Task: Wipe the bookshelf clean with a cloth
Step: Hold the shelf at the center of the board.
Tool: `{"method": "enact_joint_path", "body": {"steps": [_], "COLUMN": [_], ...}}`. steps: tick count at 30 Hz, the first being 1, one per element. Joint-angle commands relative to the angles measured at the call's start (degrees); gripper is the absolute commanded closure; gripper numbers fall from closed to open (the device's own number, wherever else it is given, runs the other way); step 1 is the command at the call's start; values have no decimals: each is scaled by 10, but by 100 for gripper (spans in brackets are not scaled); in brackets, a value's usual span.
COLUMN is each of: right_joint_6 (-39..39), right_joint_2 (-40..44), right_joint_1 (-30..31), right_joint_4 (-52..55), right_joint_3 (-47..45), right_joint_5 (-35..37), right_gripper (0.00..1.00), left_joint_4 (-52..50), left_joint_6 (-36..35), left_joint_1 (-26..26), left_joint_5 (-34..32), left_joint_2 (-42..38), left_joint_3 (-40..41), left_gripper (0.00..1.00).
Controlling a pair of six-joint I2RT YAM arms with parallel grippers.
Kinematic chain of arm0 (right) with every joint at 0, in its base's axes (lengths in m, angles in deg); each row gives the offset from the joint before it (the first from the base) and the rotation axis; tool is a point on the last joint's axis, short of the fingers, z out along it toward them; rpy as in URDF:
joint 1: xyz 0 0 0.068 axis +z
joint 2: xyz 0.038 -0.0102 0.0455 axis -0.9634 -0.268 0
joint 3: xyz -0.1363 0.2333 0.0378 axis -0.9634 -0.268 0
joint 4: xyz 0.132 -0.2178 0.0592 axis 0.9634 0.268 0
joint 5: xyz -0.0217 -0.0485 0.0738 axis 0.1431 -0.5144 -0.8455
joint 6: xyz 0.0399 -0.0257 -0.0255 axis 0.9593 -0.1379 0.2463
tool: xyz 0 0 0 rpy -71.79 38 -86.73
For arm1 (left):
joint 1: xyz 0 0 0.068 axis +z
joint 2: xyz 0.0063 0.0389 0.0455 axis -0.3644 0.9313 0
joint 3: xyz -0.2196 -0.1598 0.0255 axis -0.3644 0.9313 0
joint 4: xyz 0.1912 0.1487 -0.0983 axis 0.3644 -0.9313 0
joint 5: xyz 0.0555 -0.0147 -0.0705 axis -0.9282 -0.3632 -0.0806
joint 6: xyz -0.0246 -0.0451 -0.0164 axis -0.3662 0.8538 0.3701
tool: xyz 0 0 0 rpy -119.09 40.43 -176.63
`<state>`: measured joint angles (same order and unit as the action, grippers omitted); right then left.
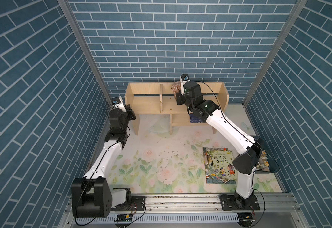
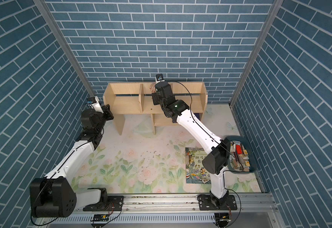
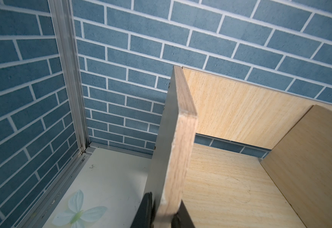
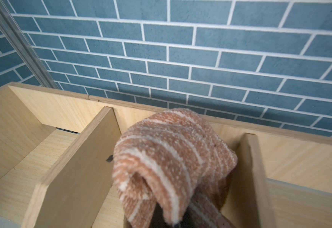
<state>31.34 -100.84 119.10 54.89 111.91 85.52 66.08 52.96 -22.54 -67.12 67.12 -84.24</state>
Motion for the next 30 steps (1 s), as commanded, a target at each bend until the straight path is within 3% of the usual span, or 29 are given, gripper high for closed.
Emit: {"method": "enact_joint_path", "body": {"steps": [1,13,24,30], "right_joint_6": [-5,22,42,29], "right_joint_2": [48,156,259,272], "right_joint_1": [-3,5,33,46], "right_joint_4": [-31,-64,-116,-115], "right_joint_3": [-26,-164,-303,-333], "right_joint_5": [22,-42,-63,-50], "right_gripper": [100,100,100,100], "left_joint_4": [-34,-36,-31,-29], "left_joint_6": [31,27,20,19], "left_joint_1": [-34,-35,-35,-35], "left_joint_5": [72,64,71,80], "left_joint_2": [3,4,2,-1], "left_joint_3": [-2,-2,-2,-1], "left_gripper": [100,100,100,100]}}
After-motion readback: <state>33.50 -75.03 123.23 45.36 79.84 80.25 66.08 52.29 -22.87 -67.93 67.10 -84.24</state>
